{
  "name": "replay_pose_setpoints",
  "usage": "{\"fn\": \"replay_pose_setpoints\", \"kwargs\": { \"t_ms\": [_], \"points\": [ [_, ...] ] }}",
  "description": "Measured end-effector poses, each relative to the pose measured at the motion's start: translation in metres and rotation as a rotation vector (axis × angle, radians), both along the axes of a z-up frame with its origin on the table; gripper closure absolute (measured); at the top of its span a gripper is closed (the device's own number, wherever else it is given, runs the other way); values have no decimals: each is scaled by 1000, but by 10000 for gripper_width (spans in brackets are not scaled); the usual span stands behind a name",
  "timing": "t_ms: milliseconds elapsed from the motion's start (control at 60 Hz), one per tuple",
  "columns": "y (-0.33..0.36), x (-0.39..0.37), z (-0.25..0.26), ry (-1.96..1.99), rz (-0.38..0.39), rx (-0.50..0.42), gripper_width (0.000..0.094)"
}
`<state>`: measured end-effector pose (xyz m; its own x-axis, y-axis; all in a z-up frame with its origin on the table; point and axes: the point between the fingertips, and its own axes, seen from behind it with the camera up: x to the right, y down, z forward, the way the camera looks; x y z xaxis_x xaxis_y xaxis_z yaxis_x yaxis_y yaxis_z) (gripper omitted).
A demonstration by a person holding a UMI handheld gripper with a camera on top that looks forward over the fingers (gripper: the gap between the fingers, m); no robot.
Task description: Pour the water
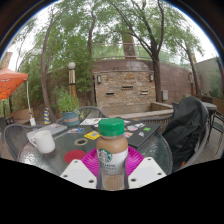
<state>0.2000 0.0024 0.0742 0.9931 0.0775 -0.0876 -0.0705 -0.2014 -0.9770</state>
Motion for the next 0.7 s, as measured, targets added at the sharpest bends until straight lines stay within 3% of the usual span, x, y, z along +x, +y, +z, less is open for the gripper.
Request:
{"fn": "replay_pose_setpoints", "kwargs": {
  "t_ms": [117, 267, 383, 583, 700],
  "points": [
    [10, -4, 22, -68, -1, -17, 659],
    [38, -42, 89, -289, 55, 17, 660],
    [59, -101, 109, -608, 113, 4, 661],
    [88, -186, 72, -1389, 223, -53, 662],
    [102, -196, 56, -1799, 284, -82, 662]
  ]
}}
